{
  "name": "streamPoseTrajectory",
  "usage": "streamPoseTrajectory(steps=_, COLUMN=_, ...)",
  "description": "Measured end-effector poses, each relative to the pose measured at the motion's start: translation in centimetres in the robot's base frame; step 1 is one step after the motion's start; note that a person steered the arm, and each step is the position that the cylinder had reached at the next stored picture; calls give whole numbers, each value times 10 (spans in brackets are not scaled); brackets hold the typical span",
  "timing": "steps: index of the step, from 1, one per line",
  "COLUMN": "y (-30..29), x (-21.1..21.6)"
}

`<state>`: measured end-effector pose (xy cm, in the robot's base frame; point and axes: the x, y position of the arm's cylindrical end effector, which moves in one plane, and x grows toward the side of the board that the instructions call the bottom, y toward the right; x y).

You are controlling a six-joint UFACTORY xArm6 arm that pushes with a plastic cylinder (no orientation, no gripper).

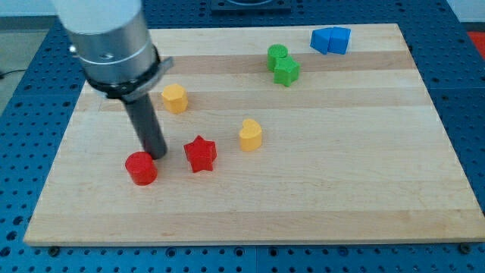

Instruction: Move the red circle close to the red star

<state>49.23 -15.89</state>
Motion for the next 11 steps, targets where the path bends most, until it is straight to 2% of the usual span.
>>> streamPoseTrajectory(steps=1, y=-46, x=1)
streamPoseTrajectory(steps=2, y=-52, x=51)
streamPoseTrajectory(steps=3, y=-49, x=83)
streamPoseTrajectory(steps=5, y=-41, x=41)
streamPoseTrajectory(steps=7, y=15, x=35)
streamPoseTrajectory(steps=8, y=-5, x=35)
streamPoseTrajectory(steps=9, y=-58, x=33)
streamPoseTrajectory(steps=11, y=-88, x=11)
